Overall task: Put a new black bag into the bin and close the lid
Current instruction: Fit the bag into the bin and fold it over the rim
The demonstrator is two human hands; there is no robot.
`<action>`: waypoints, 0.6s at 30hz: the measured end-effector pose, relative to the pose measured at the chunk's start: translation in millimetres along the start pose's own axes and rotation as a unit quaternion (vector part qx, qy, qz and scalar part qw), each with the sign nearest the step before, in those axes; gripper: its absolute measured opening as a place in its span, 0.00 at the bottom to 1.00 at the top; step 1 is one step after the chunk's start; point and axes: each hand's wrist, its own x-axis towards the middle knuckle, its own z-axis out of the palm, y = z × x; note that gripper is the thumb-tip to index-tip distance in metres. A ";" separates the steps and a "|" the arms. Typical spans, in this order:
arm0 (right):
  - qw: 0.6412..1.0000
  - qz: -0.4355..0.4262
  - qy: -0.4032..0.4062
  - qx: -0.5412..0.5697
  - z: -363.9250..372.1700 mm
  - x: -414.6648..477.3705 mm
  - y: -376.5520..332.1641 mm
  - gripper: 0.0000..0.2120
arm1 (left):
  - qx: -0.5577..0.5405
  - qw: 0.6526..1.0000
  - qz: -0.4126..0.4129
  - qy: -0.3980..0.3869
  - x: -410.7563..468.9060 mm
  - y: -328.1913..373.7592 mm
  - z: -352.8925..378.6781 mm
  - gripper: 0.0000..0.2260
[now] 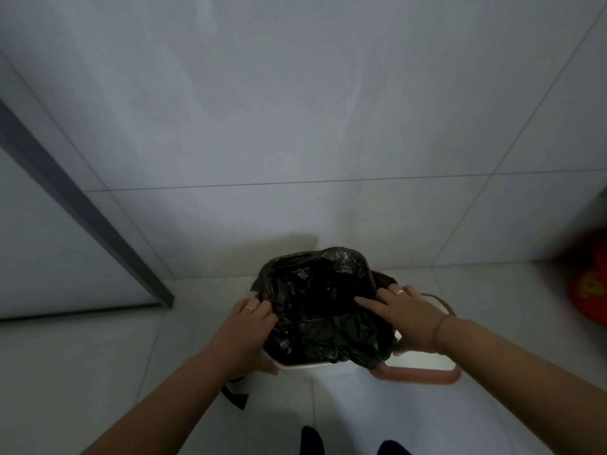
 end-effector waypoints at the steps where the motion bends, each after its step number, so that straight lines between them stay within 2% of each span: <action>1: 1.000 -0.002 0.023 0.004 3.2 0.0 -3.0 0.42 | 0.004 1.000 0.001 -0.001 -0.9 1.9 0.1 0.38; 3: 0.998 -0.008 0.057 0.021 6.1 -0.3 -6.8 0.29 | 0.000 1.000 -0.005 -0.005 -2.6 3.7 0.8 0.35; 5: 0.996 0.000 0.057 0.069 7.8 -2.8 -5.7 0.23 | -0.017 1.000 -0.007 -0.005 -4.4 4.3 2.1 0.33; 9: 0.983 -0.017 0.026 0.179 3.1 -4.0 0.3 0.24 | -0.033 0.999 0.004 -0.003 -7.3 4.3 4.1 0.32; 12: 0.969 -0.034 -0.028 0.244 -4.1 5.5 4.0 0.23 | -0.042 0.999 0.006 0.013 -7.2 0.1 4.2 0.33; 15: 0.975 -0.017 -0.073 0.209 -7.1 12.9 3.8 0.33 | -0.037 0.999 0.010 0.024 -6.0 -3.2 3.4 0.33; 16: 0.979 -0.005 -0.070 0.192 -6.9 15.5 2.8 0.34 | -0.036 0.999 0.011 0.025 -5.7 -4.7 2.7 0.33; 18: 0.981 0.020 -0.034 0.190 -8.1 20.6 1.7 0.26 | -0.047 0.999 0.004 0.018 -4.9 -7.4 0.6 0.33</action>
